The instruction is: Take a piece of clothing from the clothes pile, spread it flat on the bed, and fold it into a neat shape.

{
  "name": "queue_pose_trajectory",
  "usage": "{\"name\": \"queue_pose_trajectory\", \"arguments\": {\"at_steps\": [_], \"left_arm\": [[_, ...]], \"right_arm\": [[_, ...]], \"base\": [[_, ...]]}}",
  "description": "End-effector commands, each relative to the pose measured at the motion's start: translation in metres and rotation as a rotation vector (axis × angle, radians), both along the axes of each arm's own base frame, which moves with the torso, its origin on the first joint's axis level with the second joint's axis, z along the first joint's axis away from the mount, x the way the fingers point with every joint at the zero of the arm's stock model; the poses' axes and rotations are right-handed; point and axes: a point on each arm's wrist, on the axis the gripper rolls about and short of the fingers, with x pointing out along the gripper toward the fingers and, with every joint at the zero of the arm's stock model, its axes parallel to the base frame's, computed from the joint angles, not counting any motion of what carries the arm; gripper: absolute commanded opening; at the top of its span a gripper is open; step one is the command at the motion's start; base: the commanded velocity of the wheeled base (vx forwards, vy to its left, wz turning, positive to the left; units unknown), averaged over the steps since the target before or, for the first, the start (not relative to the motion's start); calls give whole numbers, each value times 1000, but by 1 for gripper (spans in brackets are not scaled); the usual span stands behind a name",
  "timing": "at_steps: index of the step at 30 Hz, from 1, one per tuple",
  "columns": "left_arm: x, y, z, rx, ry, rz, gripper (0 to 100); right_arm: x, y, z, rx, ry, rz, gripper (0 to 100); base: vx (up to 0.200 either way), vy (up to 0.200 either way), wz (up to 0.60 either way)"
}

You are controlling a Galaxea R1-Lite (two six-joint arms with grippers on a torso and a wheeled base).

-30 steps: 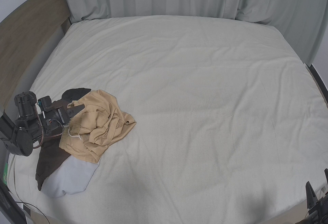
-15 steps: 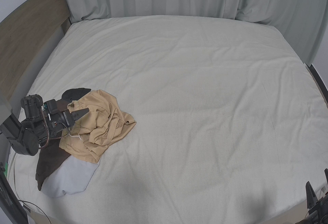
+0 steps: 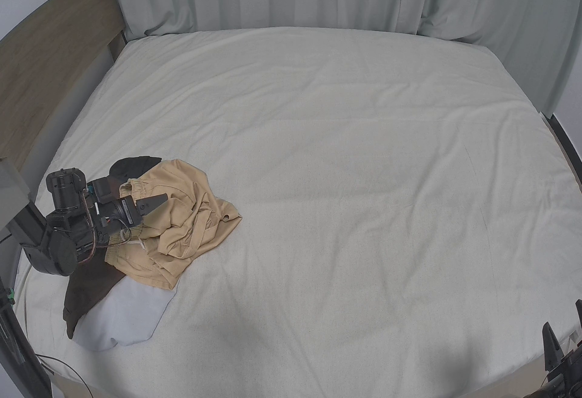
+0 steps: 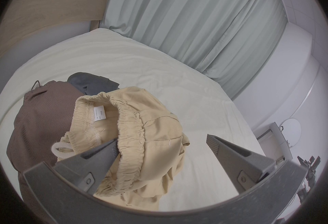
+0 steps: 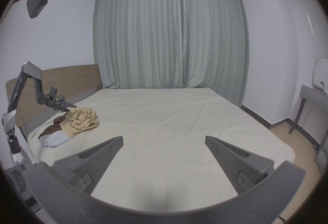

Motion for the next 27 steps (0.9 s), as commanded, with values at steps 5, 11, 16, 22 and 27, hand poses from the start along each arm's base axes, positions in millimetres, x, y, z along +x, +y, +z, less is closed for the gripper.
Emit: {"name": "queue_pose_trajectory", "arguments": {"at_steps": [5, 11, 16, 22, 27], "left_arm": [[2, 0, -1, -2, 1, 0, 100], [5, 1, -4, 0, 4, 0, 0], [8, 1, -10, 1, 14, 0, 0], [8, 1, -14, -1, -43, 1, 0], [2, 0, -17, -20, -55, 7, 0]], "right_arm": [[0, 0, -5, 0, 3, 2, 100], [0, 0, -5, 0, 3, 1, 100], [0, 0, -5, 0, 3, 1, 100], [0, 0, -5, 0, 3, 1, 100], [0, 0, -5, 0, 3, -1, 100]], "base": [[0, 0, 0], [0, 0, 0], [0, 0, 0], [0, 0, 0], [0, 0, 0]]}}
